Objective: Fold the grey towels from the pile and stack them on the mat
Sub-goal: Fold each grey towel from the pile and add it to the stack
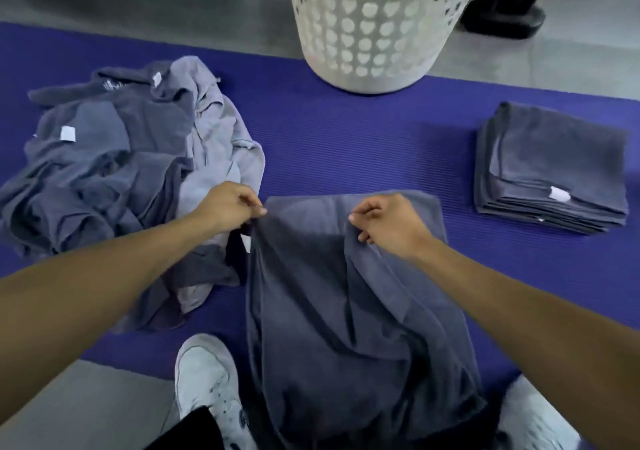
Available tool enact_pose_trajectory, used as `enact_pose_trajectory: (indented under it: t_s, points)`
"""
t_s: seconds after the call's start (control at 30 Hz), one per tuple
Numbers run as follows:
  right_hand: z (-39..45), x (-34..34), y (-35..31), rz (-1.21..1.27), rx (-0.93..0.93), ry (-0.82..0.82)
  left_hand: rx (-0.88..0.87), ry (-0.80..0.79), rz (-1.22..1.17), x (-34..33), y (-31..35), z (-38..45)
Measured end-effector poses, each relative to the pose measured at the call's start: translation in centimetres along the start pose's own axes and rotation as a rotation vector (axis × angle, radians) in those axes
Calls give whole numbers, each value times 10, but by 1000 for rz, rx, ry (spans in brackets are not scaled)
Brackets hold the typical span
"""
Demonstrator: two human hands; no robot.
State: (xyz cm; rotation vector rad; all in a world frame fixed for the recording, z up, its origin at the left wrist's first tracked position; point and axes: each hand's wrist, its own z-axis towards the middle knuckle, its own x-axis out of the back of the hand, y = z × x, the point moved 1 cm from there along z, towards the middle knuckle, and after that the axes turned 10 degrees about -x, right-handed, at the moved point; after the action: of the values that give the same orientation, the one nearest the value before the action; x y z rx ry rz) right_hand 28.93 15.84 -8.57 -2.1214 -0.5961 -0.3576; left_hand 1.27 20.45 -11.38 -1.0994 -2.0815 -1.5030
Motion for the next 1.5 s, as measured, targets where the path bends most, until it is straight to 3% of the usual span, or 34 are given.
enact_pose_trajectory:
  t_s: [0.33, 0.57, 0.67, 0.77, 0.9, 1.03, 1.2, 1.4, 1.5]
  points:
    - [87, -36, 21, 134, 14, 8, -233, -127, 314, -27, -42, 75]
    - [109, -59, 24, 230, -37, -1, -116, -83, 0, 2, -37, 76]
    - [107, -68, 22, 244, -44, 0, -118, -50, 54, 1, -39, 80]
    - [100, -72, 21, 202, -22, -20, -131, -56, 277, -11, -54, 83]
    - [97, -73, 21, 208, -4, -11, -246, 176, 211, -23, -58, 66]
    - [97, -79, 21, 213, -19, -6, -180, 65, 3, -41, -59, 46]
    - [99, -88, 22, 213, -39, -8, -153, 24, 33, -53, -63, 46]
    - [101, -89, 20, 230, -48, -2, 3, 289, -41, -37, -72, 47]
    - [101, -89, 18, 243, -51, 4, 34, 349, -78, -39, -76, 51]
